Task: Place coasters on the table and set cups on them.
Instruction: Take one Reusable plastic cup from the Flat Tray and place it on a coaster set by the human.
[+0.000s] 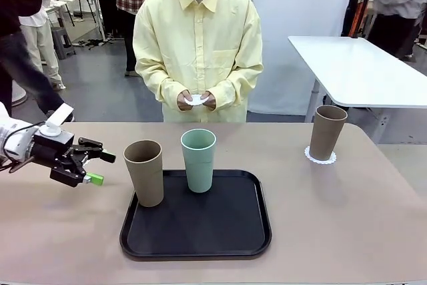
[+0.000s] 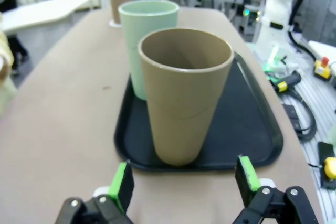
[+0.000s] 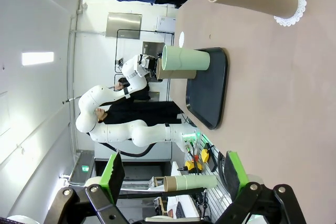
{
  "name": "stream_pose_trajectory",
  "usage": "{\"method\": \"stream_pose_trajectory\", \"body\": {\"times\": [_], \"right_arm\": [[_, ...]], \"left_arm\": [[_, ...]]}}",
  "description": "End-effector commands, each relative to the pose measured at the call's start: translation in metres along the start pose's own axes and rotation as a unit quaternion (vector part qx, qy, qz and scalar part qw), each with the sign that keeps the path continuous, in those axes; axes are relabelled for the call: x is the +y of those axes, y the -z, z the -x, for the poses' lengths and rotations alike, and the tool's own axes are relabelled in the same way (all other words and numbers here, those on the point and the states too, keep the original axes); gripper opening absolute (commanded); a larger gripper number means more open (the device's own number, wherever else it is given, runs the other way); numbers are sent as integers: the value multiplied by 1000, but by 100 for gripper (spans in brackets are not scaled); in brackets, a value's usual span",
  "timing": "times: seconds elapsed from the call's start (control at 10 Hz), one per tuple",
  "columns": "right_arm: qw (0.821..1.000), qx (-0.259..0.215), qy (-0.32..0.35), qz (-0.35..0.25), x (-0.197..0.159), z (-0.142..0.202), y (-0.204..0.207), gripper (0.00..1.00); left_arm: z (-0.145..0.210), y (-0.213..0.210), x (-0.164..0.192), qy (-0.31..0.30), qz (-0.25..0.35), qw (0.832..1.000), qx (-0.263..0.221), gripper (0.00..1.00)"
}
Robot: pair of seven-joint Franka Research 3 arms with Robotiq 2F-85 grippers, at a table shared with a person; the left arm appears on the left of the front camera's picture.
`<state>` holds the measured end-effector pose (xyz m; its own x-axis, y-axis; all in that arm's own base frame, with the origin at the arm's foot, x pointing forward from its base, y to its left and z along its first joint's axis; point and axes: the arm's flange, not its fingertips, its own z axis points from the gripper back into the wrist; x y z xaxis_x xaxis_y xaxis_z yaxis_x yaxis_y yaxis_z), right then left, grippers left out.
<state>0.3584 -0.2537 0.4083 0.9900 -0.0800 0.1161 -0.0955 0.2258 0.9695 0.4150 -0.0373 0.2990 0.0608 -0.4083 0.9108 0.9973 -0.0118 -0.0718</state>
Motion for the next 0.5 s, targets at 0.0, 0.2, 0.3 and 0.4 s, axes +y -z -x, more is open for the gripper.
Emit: {"method": "stream_pose_trajectory", "body": {"times": [0.0,0.2,0.3,0.4], "right_arm": [[1000,3,1,1,0,1,0,100],[1000,3,1,1,0,1,0,100],[1000,3,1,1,0,1,0,100],[1000,3,1,1,0,1,0,100]], "left_arm": [[2,10,3,19,-14,1000,-20,100],[8,23,10,10,-6,999,-31,100],[8,31,14,9,-2,999,-32,100],[7,37,17,9,-1,999,-31,100]]}}
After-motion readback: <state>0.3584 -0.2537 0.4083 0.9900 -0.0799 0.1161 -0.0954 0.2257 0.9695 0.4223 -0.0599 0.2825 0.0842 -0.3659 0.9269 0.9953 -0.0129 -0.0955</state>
